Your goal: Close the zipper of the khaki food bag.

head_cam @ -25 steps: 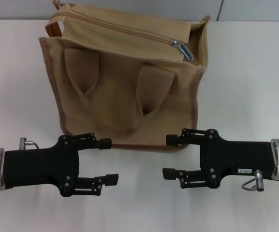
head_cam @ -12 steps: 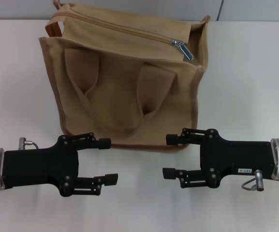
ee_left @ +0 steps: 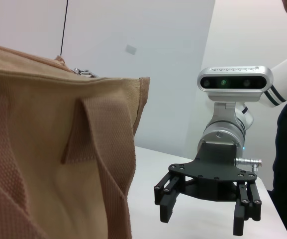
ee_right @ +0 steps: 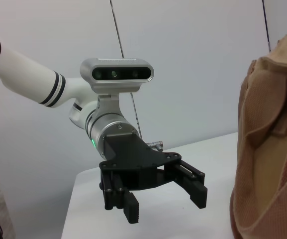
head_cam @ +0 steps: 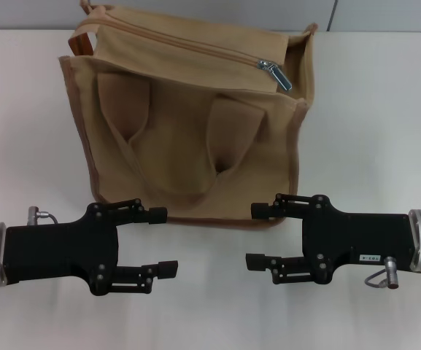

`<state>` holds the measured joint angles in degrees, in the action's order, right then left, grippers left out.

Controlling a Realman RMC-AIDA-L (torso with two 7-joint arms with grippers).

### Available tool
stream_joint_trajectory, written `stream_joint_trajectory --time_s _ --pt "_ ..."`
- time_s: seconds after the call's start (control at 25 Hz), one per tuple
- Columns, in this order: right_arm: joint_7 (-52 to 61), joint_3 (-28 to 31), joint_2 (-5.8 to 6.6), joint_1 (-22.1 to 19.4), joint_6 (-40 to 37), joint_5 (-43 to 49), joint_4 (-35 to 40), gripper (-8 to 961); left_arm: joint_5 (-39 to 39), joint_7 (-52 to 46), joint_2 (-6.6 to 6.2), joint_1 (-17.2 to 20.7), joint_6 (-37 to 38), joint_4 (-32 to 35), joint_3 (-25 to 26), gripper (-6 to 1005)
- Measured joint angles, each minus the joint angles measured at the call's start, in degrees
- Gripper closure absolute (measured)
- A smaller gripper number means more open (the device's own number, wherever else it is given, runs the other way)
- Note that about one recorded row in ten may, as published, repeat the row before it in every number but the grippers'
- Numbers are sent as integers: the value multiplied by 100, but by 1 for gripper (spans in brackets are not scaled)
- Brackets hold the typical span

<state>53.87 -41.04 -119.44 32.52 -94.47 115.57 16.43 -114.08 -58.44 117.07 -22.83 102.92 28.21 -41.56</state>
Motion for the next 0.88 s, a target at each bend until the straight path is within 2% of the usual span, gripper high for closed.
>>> stream_joint_trajectory --time_s 0.88 --pt "0 5 0 -1 -11 1 0 176 0 -12 9 -3 0 0 -2 185"
